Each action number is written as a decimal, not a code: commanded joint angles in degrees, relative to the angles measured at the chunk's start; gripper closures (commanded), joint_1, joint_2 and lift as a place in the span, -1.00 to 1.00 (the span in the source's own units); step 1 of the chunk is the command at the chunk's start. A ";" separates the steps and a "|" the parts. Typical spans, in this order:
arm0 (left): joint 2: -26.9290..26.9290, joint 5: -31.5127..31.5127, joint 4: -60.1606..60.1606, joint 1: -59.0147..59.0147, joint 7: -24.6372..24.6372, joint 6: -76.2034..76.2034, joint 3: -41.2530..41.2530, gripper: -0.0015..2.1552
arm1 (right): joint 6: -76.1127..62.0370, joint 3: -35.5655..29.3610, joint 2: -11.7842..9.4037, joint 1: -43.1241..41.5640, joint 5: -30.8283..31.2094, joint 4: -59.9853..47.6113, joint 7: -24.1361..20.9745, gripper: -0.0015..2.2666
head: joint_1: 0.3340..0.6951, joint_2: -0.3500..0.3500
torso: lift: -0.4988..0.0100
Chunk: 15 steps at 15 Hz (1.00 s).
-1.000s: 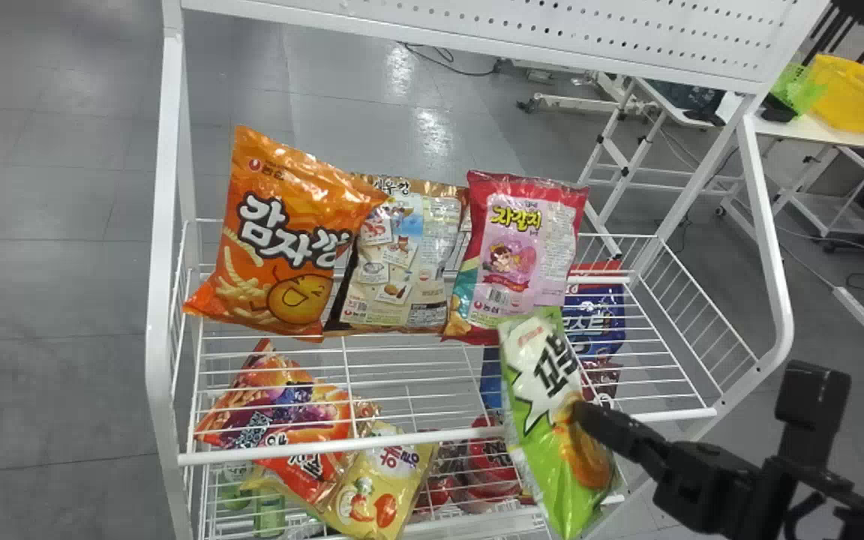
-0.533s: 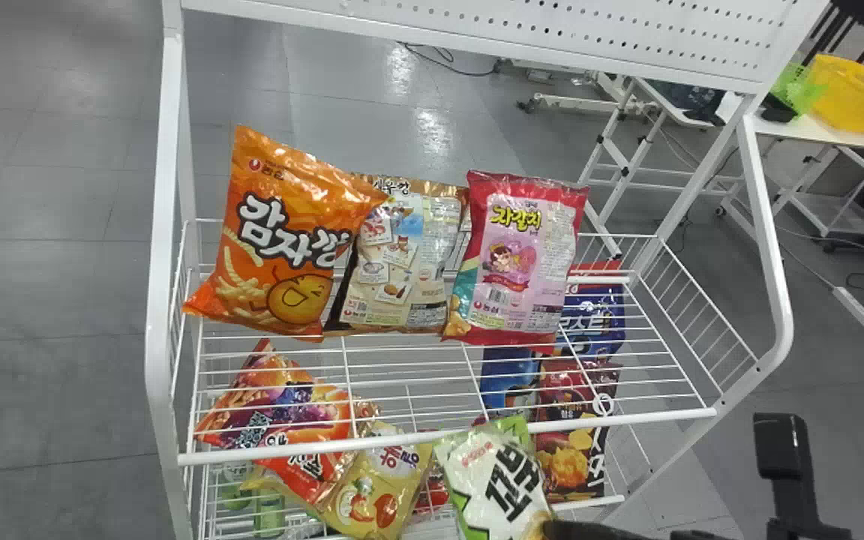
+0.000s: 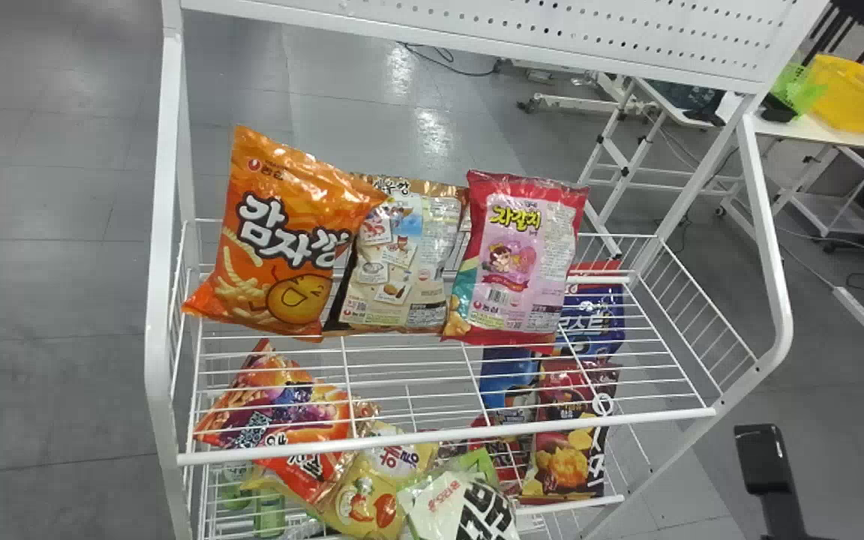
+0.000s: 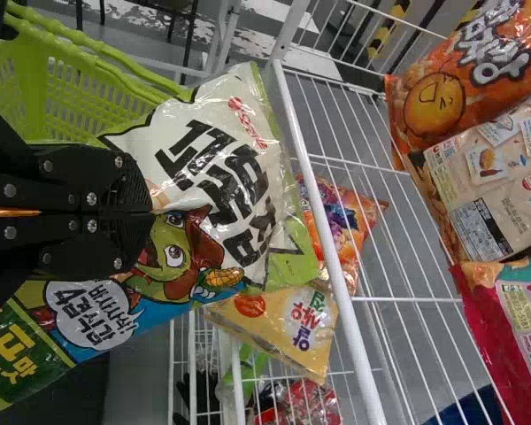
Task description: Hold basket handle with left hand then pick Gkobukchip with right hand and place into basket
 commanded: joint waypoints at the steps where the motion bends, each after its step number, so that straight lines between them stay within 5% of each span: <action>1: -0.15 0.07 -0.11 -0.16 -0.08 0.07 -0.10 0.59 | 0.65 2.35 -0.14 0.17 0.24 -0.07 -0.18 0.73 | 1.00 -1.00 | 0.83; 15: -0.15 -0.02 -0.82 -0.60 -0.08 0.07 -1.15 0.59 | 0.65 21.42 -2.16 0.52 7.18 7.75 -2.20 0.73 | 1.00 -1.00 | 0.83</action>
